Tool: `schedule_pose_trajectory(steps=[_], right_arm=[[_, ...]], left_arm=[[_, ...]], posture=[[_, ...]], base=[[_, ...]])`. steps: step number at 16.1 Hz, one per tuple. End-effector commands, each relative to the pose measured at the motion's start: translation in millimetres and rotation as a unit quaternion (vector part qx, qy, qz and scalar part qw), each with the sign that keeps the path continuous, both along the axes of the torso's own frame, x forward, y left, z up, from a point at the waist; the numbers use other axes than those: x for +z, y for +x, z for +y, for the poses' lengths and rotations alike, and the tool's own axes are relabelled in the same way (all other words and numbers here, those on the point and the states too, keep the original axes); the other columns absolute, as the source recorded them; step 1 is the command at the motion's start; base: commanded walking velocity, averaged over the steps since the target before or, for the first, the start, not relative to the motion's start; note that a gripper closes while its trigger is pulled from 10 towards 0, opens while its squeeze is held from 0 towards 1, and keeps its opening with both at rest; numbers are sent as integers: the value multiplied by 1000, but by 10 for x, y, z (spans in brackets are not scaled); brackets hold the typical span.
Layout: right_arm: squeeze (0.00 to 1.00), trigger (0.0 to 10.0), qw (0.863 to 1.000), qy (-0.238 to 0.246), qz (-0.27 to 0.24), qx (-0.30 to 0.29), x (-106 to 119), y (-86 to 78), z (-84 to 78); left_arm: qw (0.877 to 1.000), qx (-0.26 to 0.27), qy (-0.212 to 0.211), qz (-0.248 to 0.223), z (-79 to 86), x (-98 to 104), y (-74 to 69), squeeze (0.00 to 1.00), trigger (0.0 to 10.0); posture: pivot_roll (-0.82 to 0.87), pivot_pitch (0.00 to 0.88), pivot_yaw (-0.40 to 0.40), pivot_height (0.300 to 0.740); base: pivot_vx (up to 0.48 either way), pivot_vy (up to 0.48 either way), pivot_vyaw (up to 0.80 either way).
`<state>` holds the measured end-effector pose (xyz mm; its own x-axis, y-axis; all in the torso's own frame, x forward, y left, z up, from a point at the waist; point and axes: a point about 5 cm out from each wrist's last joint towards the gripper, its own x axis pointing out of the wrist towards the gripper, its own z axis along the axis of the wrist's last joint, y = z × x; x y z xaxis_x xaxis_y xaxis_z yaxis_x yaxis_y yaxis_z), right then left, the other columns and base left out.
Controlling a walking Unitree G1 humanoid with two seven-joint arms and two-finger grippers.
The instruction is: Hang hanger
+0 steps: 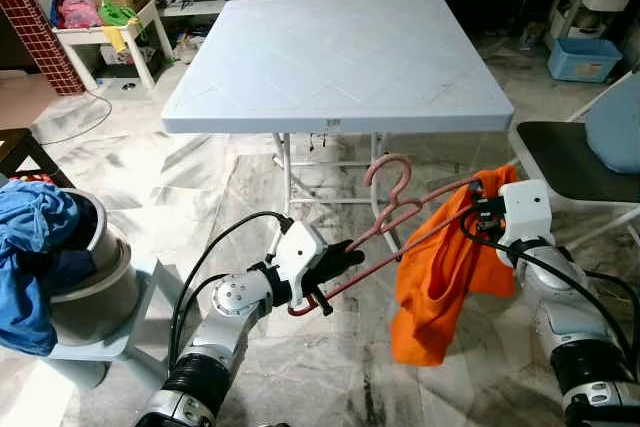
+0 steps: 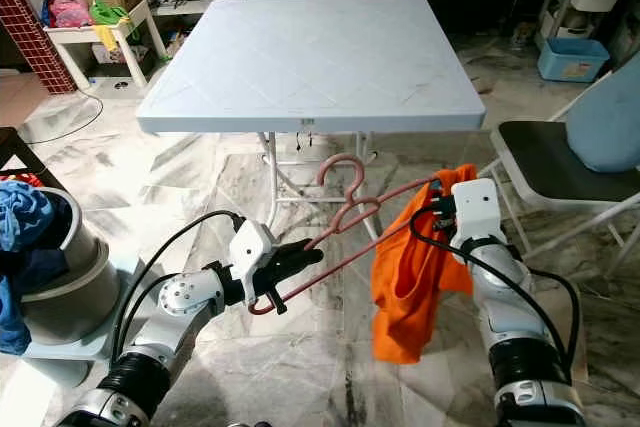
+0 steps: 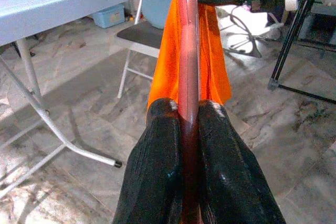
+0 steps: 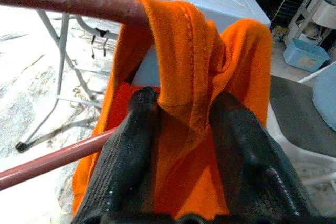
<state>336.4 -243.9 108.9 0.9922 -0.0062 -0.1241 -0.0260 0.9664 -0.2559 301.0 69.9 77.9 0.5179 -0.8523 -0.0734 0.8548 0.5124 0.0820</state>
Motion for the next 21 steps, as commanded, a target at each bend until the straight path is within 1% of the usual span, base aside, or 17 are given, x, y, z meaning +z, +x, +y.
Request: schedule_pose_trajectory(steps=[1,8,21], right_arm=[[0,0,1000,-2,-9,-12,47,18,-62],[0,0,1000,3,-15,-20,39,9,-103],[0,0,1000,3,-15,-20,39,9,-103]], left_arm=[[1000,2,-13,-18,17,90,24,0,0],[1000,-3,-13,-17,7,89,8,0,0],[1000,-3,-13,-17,7,89,8,0,0]], posture=[[-115,29,50,740],[-118,30,53,740],[-118,30,53,740]], base=[[0,0,0],[0,0,0],[0,0,0]])
